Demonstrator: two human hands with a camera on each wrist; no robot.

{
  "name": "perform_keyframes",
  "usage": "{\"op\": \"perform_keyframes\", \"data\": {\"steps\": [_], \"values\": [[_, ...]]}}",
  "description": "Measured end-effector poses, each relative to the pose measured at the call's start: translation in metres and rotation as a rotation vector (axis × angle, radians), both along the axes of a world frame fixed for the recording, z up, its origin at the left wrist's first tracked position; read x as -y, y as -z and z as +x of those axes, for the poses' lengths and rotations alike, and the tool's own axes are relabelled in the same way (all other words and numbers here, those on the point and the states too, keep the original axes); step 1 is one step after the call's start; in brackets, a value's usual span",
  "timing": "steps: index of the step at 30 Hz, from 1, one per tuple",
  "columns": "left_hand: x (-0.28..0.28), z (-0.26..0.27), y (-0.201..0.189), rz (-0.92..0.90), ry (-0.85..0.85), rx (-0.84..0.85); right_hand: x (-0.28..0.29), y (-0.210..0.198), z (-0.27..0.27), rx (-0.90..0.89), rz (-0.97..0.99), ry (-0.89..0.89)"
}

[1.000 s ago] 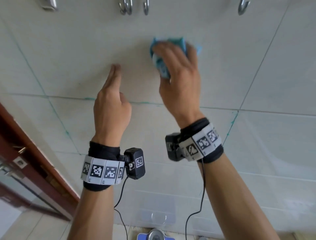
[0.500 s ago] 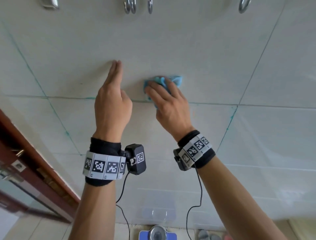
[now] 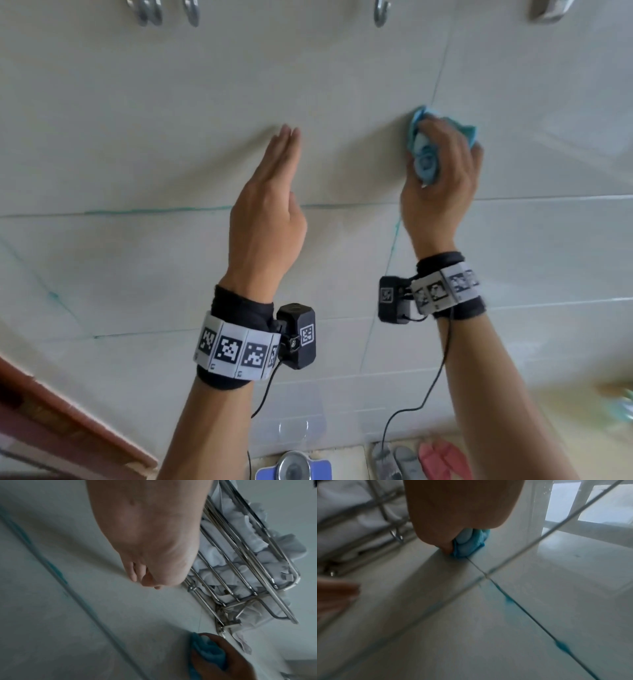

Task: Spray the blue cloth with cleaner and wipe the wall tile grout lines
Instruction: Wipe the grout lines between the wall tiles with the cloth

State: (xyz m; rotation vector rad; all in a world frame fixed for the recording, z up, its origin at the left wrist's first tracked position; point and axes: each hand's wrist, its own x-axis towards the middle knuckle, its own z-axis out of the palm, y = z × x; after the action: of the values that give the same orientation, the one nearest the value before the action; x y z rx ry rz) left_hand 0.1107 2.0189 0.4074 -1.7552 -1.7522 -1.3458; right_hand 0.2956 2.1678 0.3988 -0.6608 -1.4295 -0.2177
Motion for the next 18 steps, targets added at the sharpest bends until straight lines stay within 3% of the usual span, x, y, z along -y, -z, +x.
{"op": "perform_keyframes", "data": {"steps": [6,9,13,15,18], "values": [[-0.023,0.034,0.003,-0.013,0.052,-0.057,0.017,0.086,0.004,0.192,-0.077,-0.065],[-0.032,0.045,0.006,-0.011,0.044,-0.079,0.016,0.062,0.018,0.164,-0.122,-0.119],[-0.044,0.057,0.009,-0.001,-0.005,-0.118,-0.003,0.019,0.034,-0.077,-0.143,-0.029],[-0.049,0.062,0.011,-0.011,-0.036,-0.133,-0.009,0.023,0.032,-0.119,-0.129,-0.01],[-0.056,0.07,0.014,-0.023,-0.08,-0.157,-0.002,0.063,0.017,-0.091,-0.129,-0.003]]}}
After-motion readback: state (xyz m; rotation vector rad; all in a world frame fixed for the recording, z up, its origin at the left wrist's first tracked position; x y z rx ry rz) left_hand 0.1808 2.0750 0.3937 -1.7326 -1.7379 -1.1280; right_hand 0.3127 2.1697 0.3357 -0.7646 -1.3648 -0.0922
